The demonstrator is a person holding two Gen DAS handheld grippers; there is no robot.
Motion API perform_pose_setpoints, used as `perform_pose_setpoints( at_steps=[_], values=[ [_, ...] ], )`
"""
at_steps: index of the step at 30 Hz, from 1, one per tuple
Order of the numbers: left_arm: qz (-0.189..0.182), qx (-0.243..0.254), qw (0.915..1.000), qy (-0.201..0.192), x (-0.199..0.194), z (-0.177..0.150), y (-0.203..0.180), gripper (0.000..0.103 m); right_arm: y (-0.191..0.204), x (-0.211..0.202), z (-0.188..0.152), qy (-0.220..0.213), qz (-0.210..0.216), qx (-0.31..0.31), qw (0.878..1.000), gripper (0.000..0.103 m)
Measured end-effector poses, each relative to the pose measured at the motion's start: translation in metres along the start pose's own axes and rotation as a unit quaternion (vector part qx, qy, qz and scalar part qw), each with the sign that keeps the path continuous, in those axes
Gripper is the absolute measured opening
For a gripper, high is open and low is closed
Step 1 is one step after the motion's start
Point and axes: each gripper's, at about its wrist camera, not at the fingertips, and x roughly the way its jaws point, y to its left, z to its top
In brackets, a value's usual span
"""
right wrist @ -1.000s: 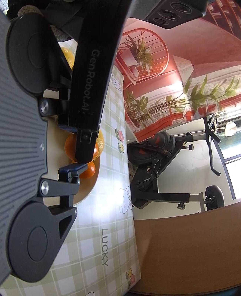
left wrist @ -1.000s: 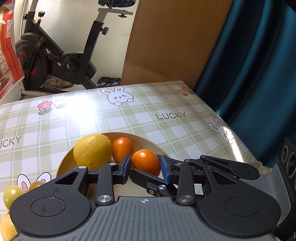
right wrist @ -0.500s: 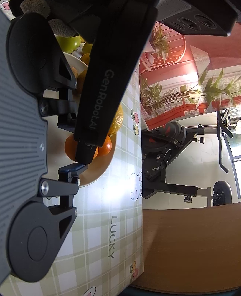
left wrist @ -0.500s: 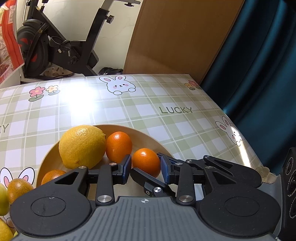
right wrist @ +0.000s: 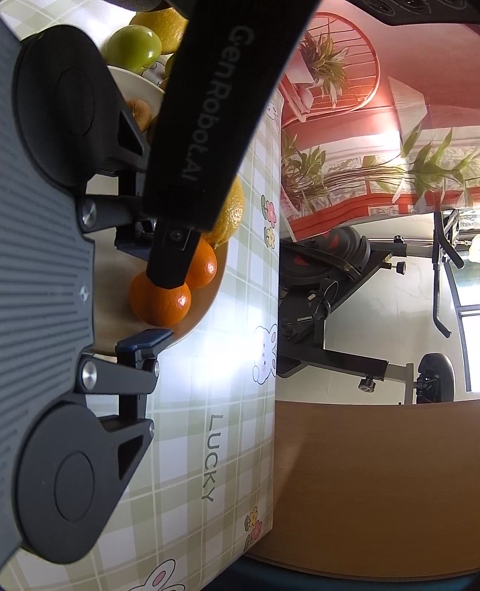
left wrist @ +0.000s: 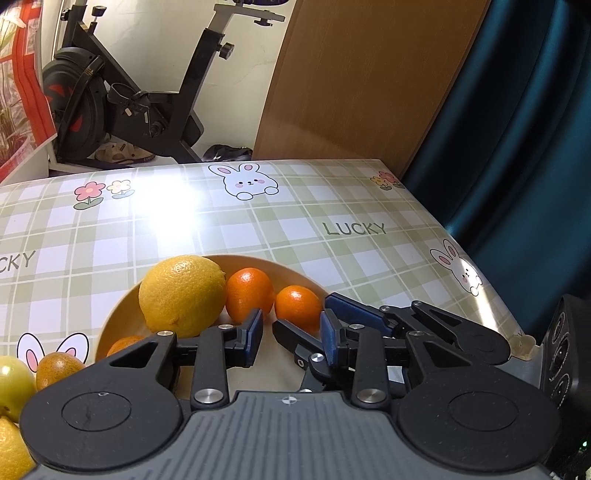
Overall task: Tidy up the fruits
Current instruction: 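Open both grippers to release the orange onto the plate, then move both grippers to the green apple beside the large lemon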
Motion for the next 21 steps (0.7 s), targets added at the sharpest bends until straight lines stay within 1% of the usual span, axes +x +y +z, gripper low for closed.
perform_pose_setpoints(
  at_steps=[1, 6, 8, 11, 19, 21],
  values=[
    [0.001, -0.002, 1.0000, -0.002, -0.003, -0.001, 0.001, 0.036, 0.000, -0.003, -0.001, -0.007, 0.000, 0.003, 1.000, 0.047],
    [0.008, 0.002, 0.9999, -0.015, -0.021, -0.004, 0.006, 0.036, 0.005, -0.023, -0.015, -0.023, 0.006, 0.007, 1.000, 0.047],
    [0.015, 0.010, 0.9995, -0.025, -0.032, -0.005, 0.009, 0.036, 0.007, -0.031, -0.019, -0.027, 0.011, 0.010, 1.000, 0.047],
    [0.017, 0.008, 0.9991, -0.039, -0.050, -0.007, 0.019, 0.036, 0.010, -0.043, -0.027, -0.036, 0.025, 0.020, 0.999, 0.047],
    [0.043, -0.010, 0.9969, -0.065, -0.102, -0.022, 0.061, 0.036, 0.014, -0.055, -0.028, -0.024, 0.037, 0.050, 0.998, 0.047],
    [0.052, -0.016, 0.9962, -0.068, -0.115, -0.027, 0.074, 0.036, 0.018, -0.058, -0.029, -0.022, 0.042, 0.047, 0.998, 0.047]
  ],
)
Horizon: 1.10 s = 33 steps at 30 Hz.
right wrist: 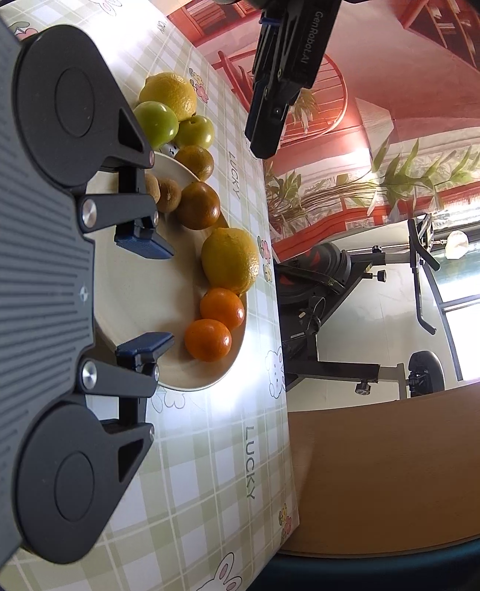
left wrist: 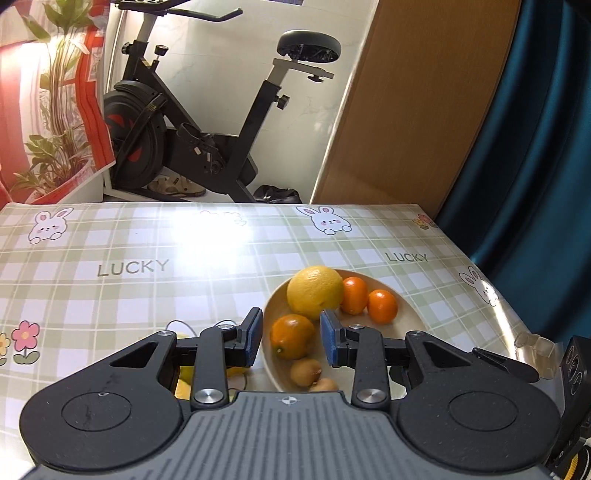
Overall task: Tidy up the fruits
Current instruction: 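Move both grippers to the green apple beside the large lemon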
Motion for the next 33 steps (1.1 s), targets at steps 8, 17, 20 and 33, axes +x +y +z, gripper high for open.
perform_pose_setpoints(
  at_steps=[8, 17, 20, 33],
  values=[
    [0.016, -0.037, 0.9991, -0.012, -0.029, -0.015, 0.040, 0.036, 0.039, -0.004, -0.004, 0.012, 0.040, -0.023, 0.999, 0.047],
    [0.011, -0.040, 0.9991, -0.015, -0.045, -0.028, 0.057, 0.036, 0.093, 0.016, -0.008, 0.048, 0.089, -0.094, 0.990, 0.047],
    [0.009, -0.041, 0.9990, -0.019, -0.046, -0.031, 0.061, 0.036, 0.107, 0.025, -0.004, 0.054, 0.104, -0.134, 0.984, 0.047],
    [-0.001, -0.044, 0.9988, -0.022, -0.040, -0.040, 0.062, 0.036, 0.151, 0.072, -0.003, 0.079, 0.132, -0.245, 0.957, 0.066]
  ],
)
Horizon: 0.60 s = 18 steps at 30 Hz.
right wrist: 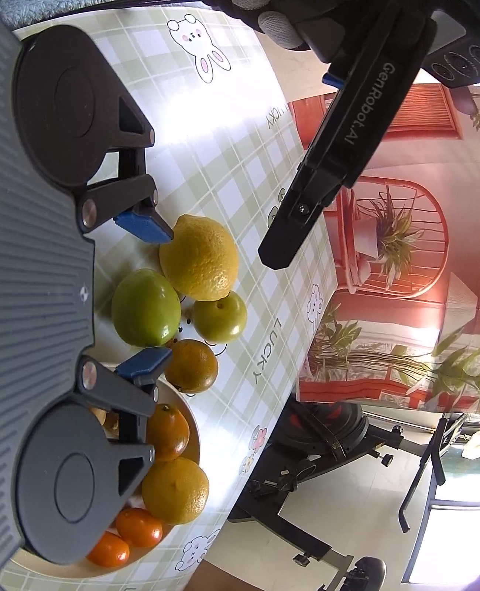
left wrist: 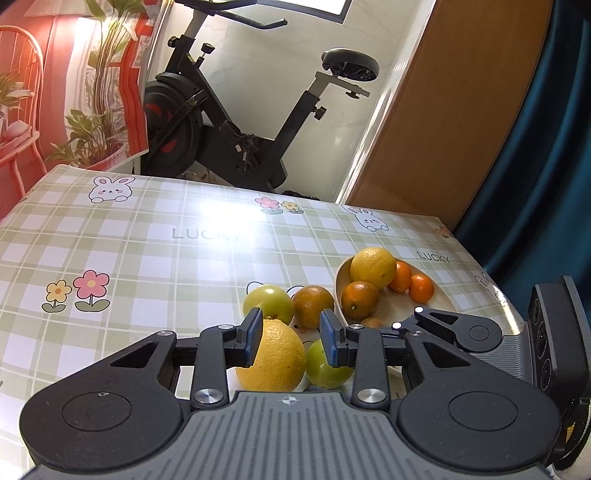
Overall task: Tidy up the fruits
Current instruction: 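Move both grippers to the green apple beside the large lemon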
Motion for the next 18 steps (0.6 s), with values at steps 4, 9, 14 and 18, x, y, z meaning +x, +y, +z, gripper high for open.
perform_pose_setpoints(
  at_steps=[4, 9, 14, 18],
  values=[
    [-0.005, -0.004, 1.0000, 0.005, 0.001, -0.003, 0.002, 0.036, -0.004, 0.012, 0.000, 0.017, -0.001, 0.004, 1.000, 0.065],
    [-0.011, -0.004, 0.9998, 0.014, 0.003, -0.007, 0.000, 0.036, -0.006, 0.012, -0.005, 0.020, -0.006, 0.009, 1.000, 0.053],
    [-0.028, -0.001, 0.9993, 0.024, 0.002, -0.011, -0.007, 0.036, -0.007, 0.001, -0.013, 0.018, 0.004, 0.032, 0.999, 0.052],
    [-0.042, 0.007, 0.9983, 0.039, 0.004, -0.019, -0.016, 0.036, -0.005, -0.013, -0.023, 0.012, 0.005, 0.059, 0.998, 0.052]
  ],
)
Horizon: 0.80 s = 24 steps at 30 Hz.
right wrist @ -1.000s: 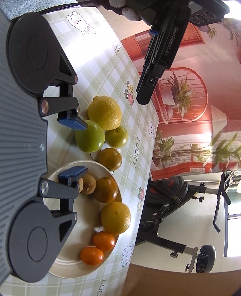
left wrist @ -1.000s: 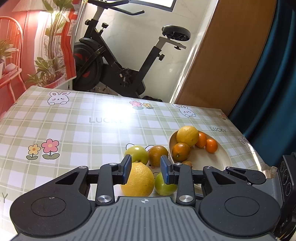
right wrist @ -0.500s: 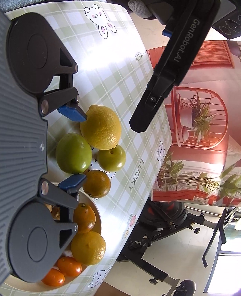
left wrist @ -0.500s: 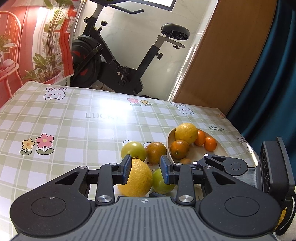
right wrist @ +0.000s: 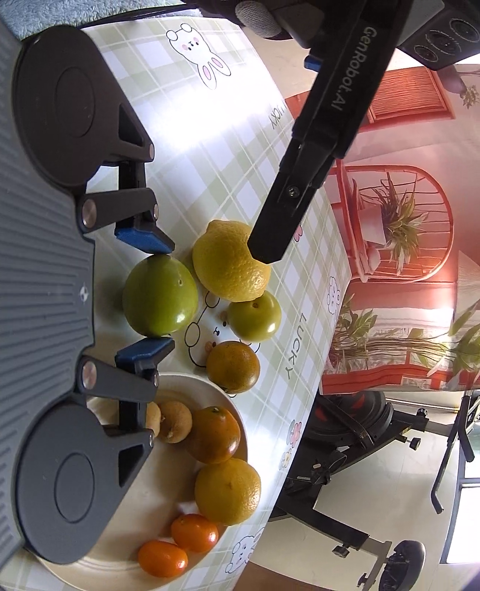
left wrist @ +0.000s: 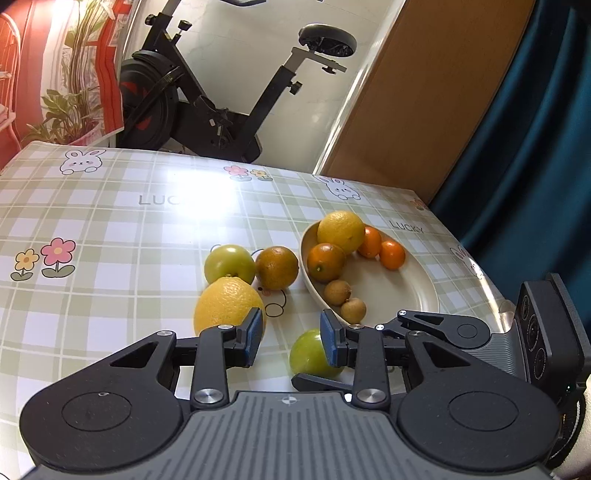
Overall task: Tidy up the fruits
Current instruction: 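Move both grippers to the green apple beside the large lemon, then close both grippers around the green apple and lift it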
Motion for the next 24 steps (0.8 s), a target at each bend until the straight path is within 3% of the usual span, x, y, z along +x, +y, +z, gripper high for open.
perform_pose_setpoints(
  at_steps=[12, 24],
  values=[
    [-0.025, 0.014, 0.9986, 0.043, 0.024, -0.017, -0.026, 0.036, 0.005, -0.034, -0.026, -0.035, -0.015, 0.025, 0.999, 0.053],
    [-0.030, 0.027, 0.9969, 0.068, 0.035, -0.025, -0.038, 0.038, 0.009, -0.037, -0.035, -0.028, -0.023, 0.029, 0.999, 0.053]
  ],
)
